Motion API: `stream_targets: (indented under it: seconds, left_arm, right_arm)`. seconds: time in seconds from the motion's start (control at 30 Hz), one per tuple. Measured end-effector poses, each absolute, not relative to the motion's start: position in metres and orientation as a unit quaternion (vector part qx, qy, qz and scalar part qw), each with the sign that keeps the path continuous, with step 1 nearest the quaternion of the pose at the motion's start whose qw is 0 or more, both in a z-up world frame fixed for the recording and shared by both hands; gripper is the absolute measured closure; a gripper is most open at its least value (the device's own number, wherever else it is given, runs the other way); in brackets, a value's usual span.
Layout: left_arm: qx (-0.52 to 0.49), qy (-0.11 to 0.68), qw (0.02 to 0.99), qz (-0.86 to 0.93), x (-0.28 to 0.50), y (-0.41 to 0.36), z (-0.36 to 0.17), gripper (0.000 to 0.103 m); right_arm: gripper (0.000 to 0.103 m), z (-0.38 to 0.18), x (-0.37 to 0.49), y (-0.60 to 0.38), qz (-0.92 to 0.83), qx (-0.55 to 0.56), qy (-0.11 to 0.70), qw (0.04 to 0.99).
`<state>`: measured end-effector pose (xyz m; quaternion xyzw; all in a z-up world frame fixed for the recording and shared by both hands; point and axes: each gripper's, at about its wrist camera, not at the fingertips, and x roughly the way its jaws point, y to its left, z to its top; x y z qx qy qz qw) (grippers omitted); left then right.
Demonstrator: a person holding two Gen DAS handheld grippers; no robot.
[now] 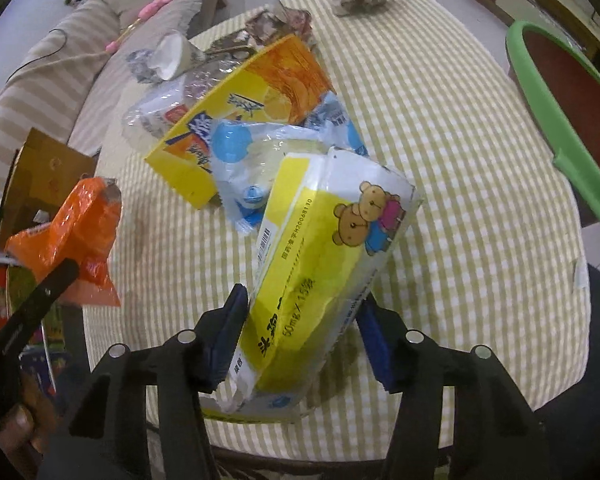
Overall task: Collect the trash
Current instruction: 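Grasp the orange chip bag with the left tool while the right tool grasps the yellow tissue pack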
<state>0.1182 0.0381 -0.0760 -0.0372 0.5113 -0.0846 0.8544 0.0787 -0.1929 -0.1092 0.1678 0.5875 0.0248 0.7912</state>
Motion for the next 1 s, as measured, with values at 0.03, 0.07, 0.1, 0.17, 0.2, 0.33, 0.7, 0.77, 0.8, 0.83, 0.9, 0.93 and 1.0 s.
stream_targets:
  seconds: [0.03,0.07,0.1,0.17,0.2,0.33,0.7,0.77,0.8,0.83,0.9,0.93,1.0]
  left_arm:
    - [-0.037,0.509,0.856,-0.085,0.117,0.037,-0.073,0.09]
    - [-0.036,0.507,0.857,-0.085,0.116,0.036,-0.071,0.09]
    - [-0.036,0.505,0.858,-0.085,0.114,0.035,-0.068,0.09]
    - [-0.035,0.5,0.861,-0.085,0.112,0.033,-0.063,0.09]
    - [-0.035,0.499,0.862,-0.086,0.112,0.032,-0.062,0.09]
    - [-0.034,0.492,0.866,-0.089,0.11,0.026,-0.054,0.09]
    - [-0.03,0.467,0.877,-0.107,0.105,0.01,-0.028,0.09]
    - [-0.029,0.465,0.878,-0.109,0.104,0.009,-0.025,0.09]
    - [-0.029,0.464,0.878,-0.109,0.104,0.008,-0.024,0.09]
    - [-0.029,0.464,0.879,-0.111,0.104,0.007,-0.023,0.09]
    - [-0.028,0.463,0.879,-0.113,0.104,0.005,-0.022,0.09]
    - [-0.027,0.462,0.879,-0.115,0.105,0.003,-0.021,0.09]
    - [-0.027,0.462,0.879,-0.118,0.105,0.0,-0.021,0.09]
  right_arm:
    - [0.051,-0.105,0.076,-0.194,0.028,0.162,0.584,0.795]
    - [0.051,-0.1,0.073,-0.194,0.031,0.156,0.58,0.799]
    - [0.051,-0.095,0.072,-0.192,0.033,0.148,0.576,0.803]
    - [0.051,-0.085,0.071,-0.186,0.037,0.133,0.566,0.812]
    - [0.051,-0.079,0.068,-0.186,0.037,0.119,0.559,0.82]
    - [0.051,-0.063,0.06,-0.184,0.037,0.087,0.537,0.838]
    - [0.051,-0.03,0.06,-0.173,0.038,0.039,0.488,0.871]
    - [0.051,-0.027,0.06,-0.173,0.038,0.037,0.483,0.874]
    - [0.051,-0.025,0.06,-0.175,0.038,0.038,0.482,0.875]
    - [0.051,-0.024,0.06,-0.177,0.037,0.039,0.481,0.875]
    - [0.051,-0.023,0.061,-0.18,0.036,0.041,0.479,0.876]
    - [0.051,-0.022,0.061,-0.182,0.035,0.042,0.478,0.876]
    - [0.051,-0.02,0.059,-0.185,0.032,0.045,0.477,0.877]
